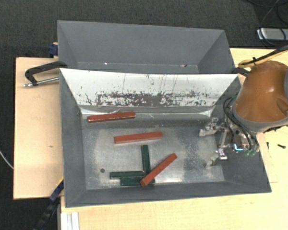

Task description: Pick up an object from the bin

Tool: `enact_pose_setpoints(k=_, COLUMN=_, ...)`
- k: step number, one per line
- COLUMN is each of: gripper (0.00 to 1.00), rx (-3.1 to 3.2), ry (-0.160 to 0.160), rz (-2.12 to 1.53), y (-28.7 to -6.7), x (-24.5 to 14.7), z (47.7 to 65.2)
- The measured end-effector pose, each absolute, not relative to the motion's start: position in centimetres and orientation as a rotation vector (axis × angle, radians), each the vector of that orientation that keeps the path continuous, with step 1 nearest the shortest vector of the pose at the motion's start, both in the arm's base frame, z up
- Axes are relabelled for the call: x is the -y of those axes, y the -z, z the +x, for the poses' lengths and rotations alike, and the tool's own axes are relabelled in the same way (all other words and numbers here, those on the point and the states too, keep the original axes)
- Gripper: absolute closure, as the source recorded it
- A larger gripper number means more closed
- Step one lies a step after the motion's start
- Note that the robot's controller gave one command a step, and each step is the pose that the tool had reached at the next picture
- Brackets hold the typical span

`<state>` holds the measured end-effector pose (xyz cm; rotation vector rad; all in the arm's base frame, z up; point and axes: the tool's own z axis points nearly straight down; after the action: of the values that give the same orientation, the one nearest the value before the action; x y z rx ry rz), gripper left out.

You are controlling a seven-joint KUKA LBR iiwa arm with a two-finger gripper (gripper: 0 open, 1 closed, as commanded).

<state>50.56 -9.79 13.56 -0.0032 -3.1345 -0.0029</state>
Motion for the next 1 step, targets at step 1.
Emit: enact_pose_setpoints(k=1, gripper=0.00, rx=3.143, ry=0.001, rz=0.000, y=-13.97, x=9.76, z=50.76)
